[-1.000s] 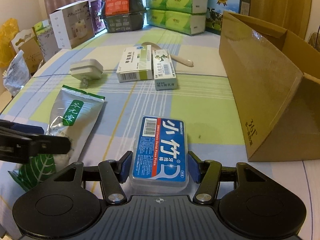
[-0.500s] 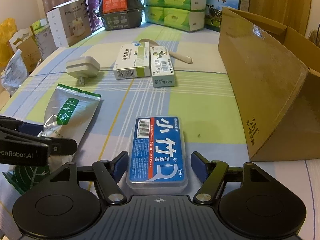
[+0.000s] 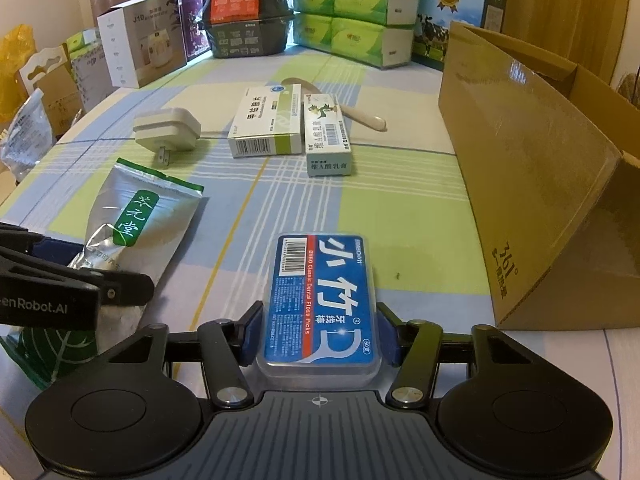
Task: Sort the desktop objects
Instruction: 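Grasp the blue floss-pick box with the right tool while the left tool grasps the silver foil bag, then carry the floss-pick box and foil bag over the cardboard box with both tools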
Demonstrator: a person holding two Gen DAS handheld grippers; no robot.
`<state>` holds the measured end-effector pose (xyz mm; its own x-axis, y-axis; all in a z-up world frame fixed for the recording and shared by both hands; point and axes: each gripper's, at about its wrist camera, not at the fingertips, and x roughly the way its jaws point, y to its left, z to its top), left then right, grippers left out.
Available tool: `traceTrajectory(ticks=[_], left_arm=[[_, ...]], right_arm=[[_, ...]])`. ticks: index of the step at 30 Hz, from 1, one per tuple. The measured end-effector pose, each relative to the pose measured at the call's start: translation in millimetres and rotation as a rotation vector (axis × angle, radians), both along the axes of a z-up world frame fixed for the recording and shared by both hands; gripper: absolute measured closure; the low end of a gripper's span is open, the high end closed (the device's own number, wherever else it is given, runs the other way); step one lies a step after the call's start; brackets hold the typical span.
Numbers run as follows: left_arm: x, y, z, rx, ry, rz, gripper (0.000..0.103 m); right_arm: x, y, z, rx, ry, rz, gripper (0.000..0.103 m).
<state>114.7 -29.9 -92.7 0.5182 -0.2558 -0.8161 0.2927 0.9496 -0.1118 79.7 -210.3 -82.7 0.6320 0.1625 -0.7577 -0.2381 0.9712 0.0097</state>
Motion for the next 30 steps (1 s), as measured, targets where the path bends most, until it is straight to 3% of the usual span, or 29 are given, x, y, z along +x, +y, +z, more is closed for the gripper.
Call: traceTrajectory(ticks=[7, 9, 14, 30], left_arm=[[-1.4, -9.8, -3.2, 0.072, -0.019, -0.037, 0.032], [-0.7, -10.9, -1.4, 0.071, -0.016, -0.045, 0.046], [-3.1, -12.0, 6.2, 0.071, -0.025, -0.039, 0.056], [-9.3, -12.6, 15.3, 0.055, -0.030, -0.044, 0.056]], right_arm=[[-2.4, 10.2, -0.7, -0.028, -0.017, 0.043, 0.049], [-1.2, 10.1, -0.4, -0.019, -0.012, 0.035, 0.049], [-3.0, 4.3, 6.1, -0.004, -0.044, 0.000, 0.050], [-5.5, 1.1, 12.9, 0.026, -0.054, -0.017, 0.050]])
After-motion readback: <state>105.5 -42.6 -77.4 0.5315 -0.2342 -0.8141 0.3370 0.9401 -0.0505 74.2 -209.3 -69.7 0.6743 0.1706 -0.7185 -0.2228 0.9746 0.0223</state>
